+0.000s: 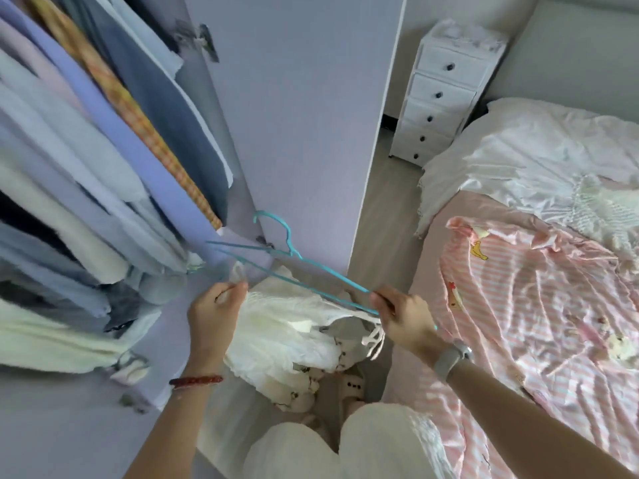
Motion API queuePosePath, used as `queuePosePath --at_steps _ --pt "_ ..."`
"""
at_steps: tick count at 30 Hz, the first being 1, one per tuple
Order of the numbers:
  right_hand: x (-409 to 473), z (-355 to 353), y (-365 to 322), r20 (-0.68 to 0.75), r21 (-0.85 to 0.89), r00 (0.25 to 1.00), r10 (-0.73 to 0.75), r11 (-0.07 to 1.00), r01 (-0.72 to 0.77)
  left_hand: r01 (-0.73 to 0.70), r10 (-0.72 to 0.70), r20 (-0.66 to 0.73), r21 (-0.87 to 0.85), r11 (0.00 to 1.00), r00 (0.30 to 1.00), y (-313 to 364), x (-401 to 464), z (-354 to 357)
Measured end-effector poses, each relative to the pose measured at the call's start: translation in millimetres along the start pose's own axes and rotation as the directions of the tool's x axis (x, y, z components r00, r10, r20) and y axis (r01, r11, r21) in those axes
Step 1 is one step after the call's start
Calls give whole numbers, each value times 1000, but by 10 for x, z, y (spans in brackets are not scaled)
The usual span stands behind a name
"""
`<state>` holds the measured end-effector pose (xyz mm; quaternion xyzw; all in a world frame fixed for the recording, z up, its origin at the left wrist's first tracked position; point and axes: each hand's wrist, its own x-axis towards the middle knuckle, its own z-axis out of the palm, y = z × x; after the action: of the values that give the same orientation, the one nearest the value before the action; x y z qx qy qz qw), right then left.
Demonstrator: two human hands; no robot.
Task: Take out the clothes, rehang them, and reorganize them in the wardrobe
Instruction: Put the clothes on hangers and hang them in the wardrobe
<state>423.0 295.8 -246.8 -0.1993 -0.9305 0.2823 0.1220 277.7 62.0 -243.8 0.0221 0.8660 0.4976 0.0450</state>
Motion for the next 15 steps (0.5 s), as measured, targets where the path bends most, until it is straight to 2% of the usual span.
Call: queuePosePath --at_steps 3,7,11,15 --pt "308 163 -397 74 47 987 -142 989 139 91 -108 -227 -87 992 968 22 35 -500" --pt "768 340 -1050 155 164 925 -348 932 323 101 -169 -456 -169 980 874 124 60 -1164" --pt "1168 510 -1806 147 304 840 -522 832 464 87 -189 -631 -190 978 753 224 80 -1769" --pt "1473 703 -2557 178 454 769 -614 745 489 83 -175 -780 -157 984 600 286 112 -2274"
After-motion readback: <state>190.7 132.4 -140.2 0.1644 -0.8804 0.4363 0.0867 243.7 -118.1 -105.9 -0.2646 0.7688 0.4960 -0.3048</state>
